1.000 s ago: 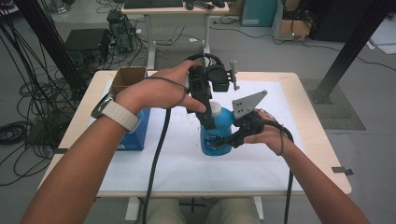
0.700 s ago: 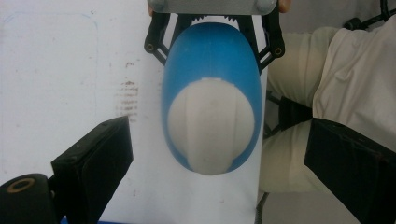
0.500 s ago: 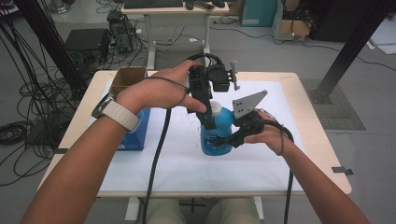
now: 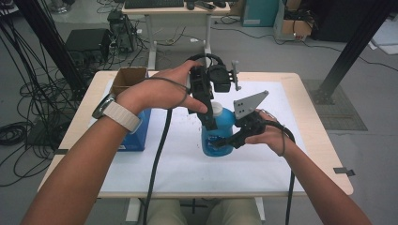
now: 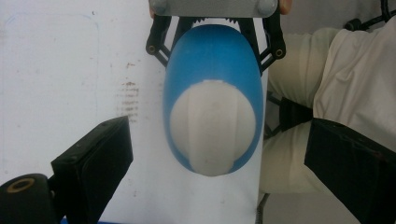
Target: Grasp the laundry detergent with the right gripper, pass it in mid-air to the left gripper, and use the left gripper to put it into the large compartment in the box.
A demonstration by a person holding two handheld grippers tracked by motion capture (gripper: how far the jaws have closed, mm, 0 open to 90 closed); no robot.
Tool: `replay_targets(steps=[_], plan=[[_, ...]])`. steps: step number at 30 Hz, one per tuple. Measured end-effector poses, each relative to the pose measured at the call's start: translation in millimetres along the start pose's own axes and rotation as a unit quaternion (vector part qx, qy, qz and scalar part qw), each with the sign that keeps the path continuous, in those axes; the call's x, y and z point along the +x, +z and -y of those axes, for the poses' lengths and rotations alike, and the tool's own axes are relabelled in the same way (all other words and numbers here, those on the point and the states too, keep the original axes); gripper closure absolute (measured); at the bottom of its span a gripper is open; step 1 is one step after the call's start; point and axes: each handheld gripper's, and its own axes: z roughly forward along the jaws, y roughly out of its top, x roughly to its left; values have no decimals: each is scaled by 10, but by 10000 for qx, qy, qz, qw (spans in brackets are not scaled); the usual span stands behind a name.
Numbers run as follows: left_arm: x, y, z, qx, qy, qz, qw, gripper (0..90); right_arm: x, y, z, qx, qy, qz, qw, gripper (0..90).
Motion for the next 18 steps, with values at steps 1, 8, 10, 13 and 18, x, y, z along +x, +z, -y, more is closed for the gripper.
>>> replay_targets(steps=[1,8,10,13,18], plan=[[-1,2,0,-4,-20,-2,10000,80,-1,2,0,-1,-14,-19,10000,433],[6,15,-4,-20,-9,-5,10000,80,16,1,-6,19,53,-14,10000,433],[11,14,-7,6,7,0,10000,80,17,-2,-8,30,63,-25,10000,433],[19,9,-16,82,62,-5,9999,80,23,-4,-11,31,80,-22,10000,433],[15,29,-24,87,46,2,10000,81,23,3,-18,18,52,-50,10000,433]])
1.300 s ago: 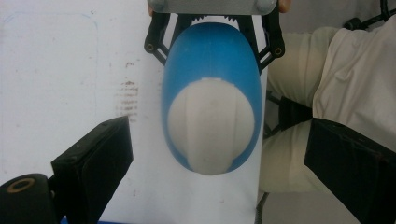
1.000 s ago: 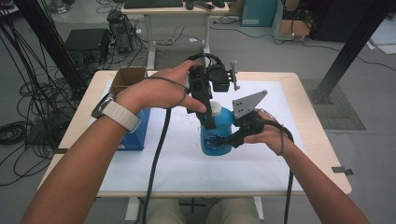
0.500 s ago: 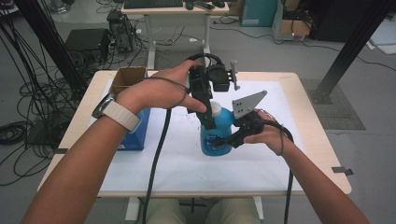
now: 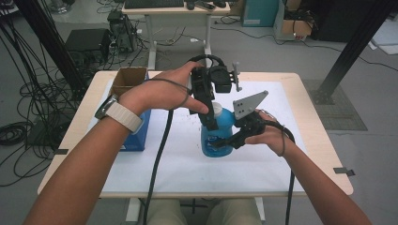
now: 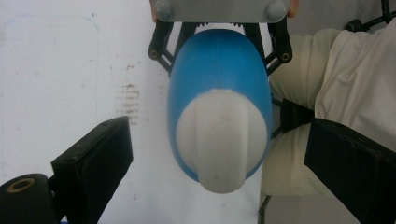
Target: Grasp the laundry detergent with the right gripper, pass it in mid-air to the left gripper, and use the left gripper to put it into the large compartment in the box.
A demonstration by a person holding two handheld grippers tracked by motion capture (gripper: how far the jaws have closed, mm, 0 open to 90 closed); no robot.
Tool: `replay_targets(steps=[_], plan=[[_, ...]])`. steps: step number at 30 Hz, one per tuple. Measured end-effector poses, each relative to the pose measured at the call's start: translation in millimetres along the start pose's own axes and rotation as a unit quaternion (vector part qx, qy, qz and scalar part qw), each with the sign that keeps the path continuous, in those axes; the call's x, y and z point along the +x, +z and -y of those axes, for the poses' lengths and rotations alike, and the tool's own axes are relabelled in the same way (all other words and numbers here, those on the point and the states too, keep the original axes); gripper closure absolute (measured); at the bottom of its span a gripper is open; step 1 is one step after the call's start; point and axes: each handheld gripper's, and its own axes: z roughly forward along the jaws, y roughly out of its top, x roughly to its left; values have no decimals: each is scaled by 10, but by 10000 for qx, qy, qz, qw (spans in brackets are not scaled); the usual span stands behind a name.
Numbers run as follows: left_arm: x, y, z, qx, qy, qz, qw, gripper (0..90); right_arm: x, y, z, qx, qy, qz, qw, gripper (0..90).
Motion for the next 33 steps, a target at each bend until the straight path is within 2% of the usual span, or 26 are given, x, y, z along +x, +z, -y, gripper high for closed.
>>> replay_targets(steps=[2,8,9,11,12,13,16,17,18,29,30,31,32,33], plan=[[-2,9,-2,-10,-23,1,10000,81,10,-2,-4,-3,64,-18,10000,433],[3,55,-18,8,-11,12,10000,82,15,-3,-10,15,-16,8,10000,433],[23,68,-25,25,113,50,9999,82,13,-3,-10,8,-34,10,10000,433],[7,83,-29,27,28,34,10000,85,17,-5,-13,0,-33,30,10000,433],[21,96,-36,59,97,79,9999,85,17,-5,-13,0,-33,30,10000,433],[24,105,-40,46,143,33,9999,87,19,-7,-14,4,-25,21,10000,433],[14,136,-45,33,51,93,9999,91,26,-9,-15,6,-24,28,10000,433],[-12,146,-40,8,-137,127,9998,92,26,-13,-16,15,-34,16,10000,433],[14,142,-53,60,61,98,9999,95,28,-13,-15,11,-39,25,10000,433],[24,226,-71,59,84,178,9998,134,49,-26,-13,44,18,5,10000,433],[38,235,-73,57,164,206,9996,136,49,-24,-12,45,19,-6,10000,433],[28,236,-70,78,93,200,9997,141,50,-23,-12,46,15,7,10000,433],[37,241,-72,81,149,209,9996,148,42,-18,-12,32,-23,-19,10000,433],[28,245,-68,62,88,203,9997,151,41,-16,-12,28,-30,-15,10000,433]])
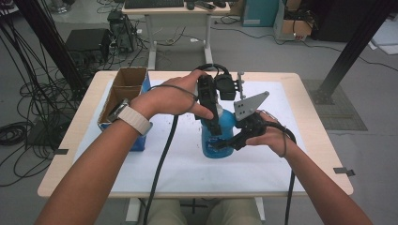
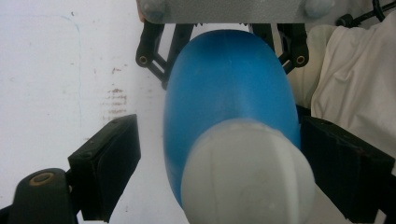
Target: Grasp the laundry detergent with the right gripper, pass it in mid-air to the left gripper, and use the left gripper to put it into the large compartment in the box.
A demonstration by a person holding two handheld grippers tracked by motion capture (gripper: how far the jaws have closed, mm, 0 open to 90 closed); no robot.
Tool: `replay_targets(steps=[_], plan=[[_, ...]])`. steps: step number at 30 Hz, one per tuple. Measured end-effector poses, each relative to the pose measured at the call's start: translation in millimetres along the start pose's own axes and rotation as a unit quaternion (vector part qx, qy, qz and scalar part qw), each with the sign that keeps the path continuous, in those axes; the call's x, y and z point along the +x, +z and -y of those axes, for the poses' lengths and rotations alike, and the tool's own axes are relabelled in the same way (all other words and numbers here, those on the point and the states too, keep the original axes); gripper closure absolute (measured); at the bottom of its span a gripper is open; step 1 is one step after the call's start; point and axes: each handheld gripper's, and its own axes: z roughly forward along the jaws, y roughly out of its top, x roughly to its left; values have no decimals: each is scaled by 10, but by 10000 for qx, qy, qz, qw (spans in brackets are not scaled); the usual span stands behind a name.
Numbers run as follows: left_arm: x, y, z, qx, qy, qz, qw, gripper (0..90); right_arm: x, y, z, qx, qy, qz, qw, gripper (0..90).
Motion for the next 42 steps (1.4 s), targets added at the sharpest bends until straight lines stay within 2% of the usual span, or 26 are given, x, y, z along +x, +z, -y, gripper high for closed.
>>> replay_targets(steps=[2,7,9,12,23,26,28,33,35,39,42], plan=[[6,5,3,34,-3,57,10000,156,-2,1,0,7,-8,10,10000,433],[14,22,7,2,93,55,9999,182,-7,5,2,12,-42,41,10000,433],[-3,26,8,-8,29,51,10000,198,-6,8,1,25,-25,36,10000,433],[-3,33,4,-3,91,68,9999,223,1,3,2,56,13,96,9999,433],[-8,63,-4,37,122,156,9998,363,0,12,6,86,-53,98,9999,433],[-12,72,4,20,67,197,9998,366,0,15,8,87,-46,111,9999,433],[-8,69,-1,57,130,154,9998,368,2,17,6,97,-62,116,9999,433],[-26,76,-3,106,70,120,9998,371,6,32,9,74,-62,154,9998,434],[-36,84,2,13,29,88,10000,372,4,30,8,95,-70,154,9998,434],[-21,65,6,82,118,79,9999,372,3,24,3,122,-73,123,9998,434],[-24,64,9,67,106,61,9999,373,3,23,0,121,-69,141,9998,434]])
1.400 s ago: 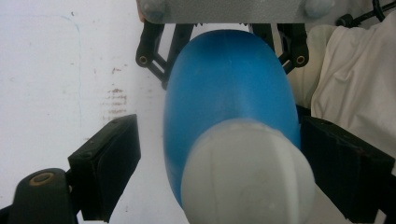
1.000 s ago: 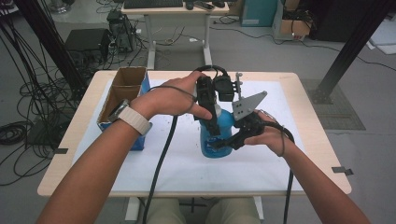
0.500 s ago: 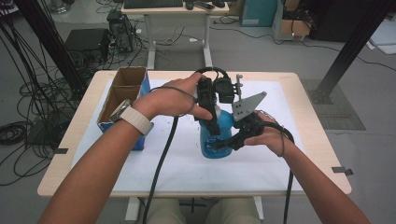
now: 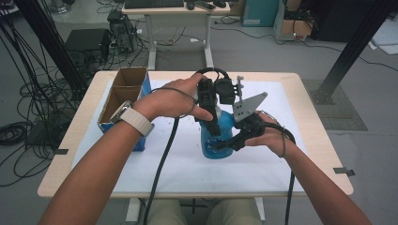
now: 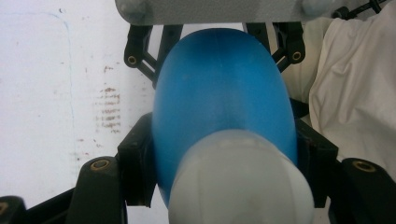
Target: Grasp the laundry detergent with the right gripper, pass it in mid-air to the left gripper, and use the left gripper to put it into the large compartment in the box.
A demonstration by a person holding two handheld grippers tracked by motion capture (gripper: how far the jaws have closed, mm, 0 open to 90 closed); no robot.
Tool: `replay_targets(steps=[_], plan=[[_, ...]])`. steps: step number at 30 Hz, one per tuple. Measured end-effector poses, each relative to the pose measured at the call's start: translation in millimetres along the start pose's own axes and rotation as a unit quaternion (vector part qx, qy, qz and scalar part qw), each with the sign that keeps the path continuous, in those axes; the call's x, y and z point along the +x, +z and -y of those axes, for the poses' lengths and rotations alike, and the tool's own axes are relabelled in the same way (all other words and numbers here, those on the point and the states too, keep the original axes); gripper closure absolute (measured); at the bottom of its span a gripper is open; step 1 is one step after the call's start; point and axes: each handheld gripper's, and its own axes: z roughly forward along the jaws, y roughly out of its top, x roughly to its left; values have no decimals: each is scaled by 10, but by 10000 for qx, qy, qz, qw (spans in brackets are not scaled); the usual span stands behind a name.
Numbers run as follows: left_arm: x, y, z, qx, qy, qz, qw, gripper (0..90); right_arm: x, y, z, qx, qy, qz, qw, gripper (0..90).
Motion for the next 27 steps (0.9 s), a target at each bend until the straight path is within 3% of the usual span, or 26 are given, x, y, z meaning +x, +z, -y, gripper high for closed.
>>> replay_targets(steps=[8,10,11,12,15,18,21,24,27], plan=[[-3,6,2,-21,-63,31,10000,373,-3,-2,-2,5,-8,-9,10000,435],[14,1,-4,34,44,51,10000,374,-4,-2,-1,4,-18,3,10000,434],[2,16,5,-56,-42,53,10000,374,-3,-3,-1,6,-7,-5,10000,434],[11,26,8,-115,14,27,9999,374,-4,-3,0,7,-12,2,10000,435],[-7,33,11,-153,-120,49,9998,374,-5,-4,0,13,-16,9,10000,434],[3,33,9,-139,-48,30,9999,374,-5,-4,1,16,-16,14,10000,435],[-3,33,12,-151,-104,46,9998,374,-5,-4,0,20,-11,8,10000,435],[16,25,9,-124,25,8,9999,374,-4,-5,-1,18,-10,11,10000,434],[9,26,14,-136,-34,8,9999,374,-5,-6,-2,22,-10,9,10000,435]])
